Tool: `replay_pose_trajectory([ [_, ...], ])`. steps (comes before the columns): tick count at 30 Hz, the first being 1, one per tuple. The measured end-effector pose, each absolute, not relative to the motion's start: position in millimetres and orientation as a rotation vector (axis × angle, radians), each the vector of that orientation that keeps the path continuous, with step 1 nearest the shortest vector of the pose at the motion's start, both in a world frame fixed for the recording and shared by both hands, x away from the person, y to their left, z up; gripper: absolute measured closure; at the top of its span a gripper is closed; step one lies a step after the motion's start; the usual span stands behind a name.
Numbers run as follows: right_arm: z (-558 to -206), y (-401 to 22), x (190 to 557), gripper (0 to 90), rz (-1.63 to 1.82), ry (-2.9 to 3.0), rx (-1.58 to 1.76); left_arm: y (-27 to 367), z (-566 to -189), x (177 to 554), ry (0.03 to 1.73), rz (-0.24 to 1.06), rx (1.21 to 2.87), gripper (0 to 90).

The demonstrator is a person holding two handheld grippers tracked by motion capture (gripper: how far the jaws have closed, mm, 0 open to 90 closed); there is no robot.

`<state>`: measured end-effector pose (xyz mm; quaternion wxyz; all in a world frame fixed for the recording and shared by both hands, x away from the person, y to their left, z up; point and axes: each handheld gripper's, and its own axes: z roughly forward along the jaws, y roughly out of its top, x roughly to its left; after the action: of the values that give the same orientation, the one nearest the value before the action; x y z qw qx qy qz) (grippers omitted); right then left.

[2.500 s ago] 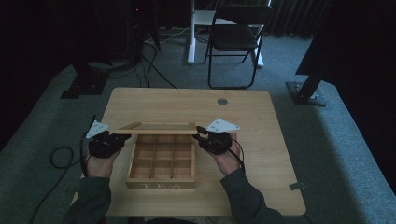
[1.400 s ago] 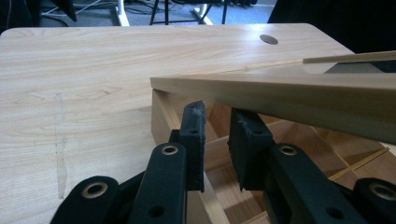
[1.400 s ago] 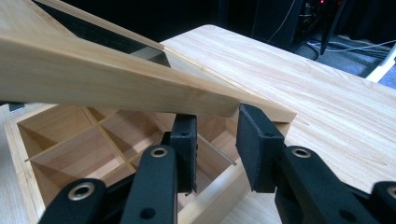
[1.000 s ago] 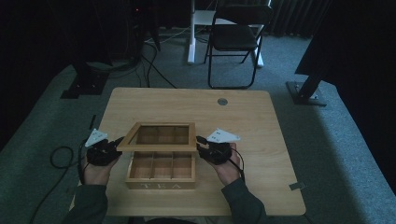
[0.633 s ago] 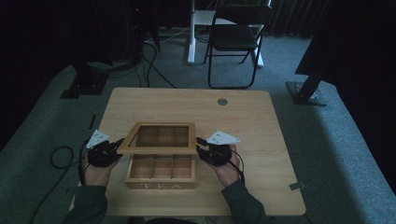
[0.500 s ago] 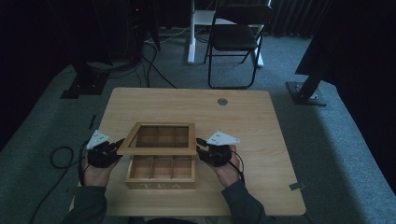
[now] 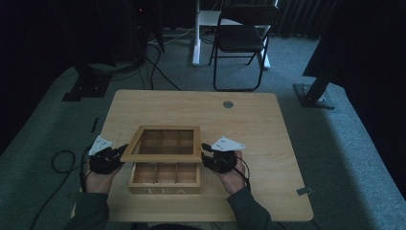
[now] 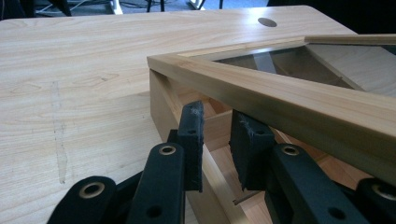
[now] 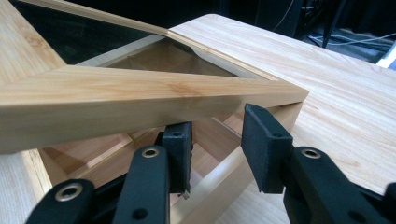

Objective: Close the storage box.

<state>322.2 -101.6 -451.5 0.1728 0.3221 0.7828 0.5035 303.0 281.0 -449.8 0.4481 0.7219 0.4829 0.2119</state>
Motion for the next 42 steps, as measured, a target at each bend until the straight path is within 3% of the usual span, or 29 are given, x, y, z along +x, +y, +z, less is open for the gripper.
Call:
replay_pose_trajectory([
  [42, -459.4, -107.0, 314.6, 64.9, 1.452, 2.234, 0.956, 289.2, -457.9, 288.6, 1.153, 0.499, 1.76, 74.4],
])
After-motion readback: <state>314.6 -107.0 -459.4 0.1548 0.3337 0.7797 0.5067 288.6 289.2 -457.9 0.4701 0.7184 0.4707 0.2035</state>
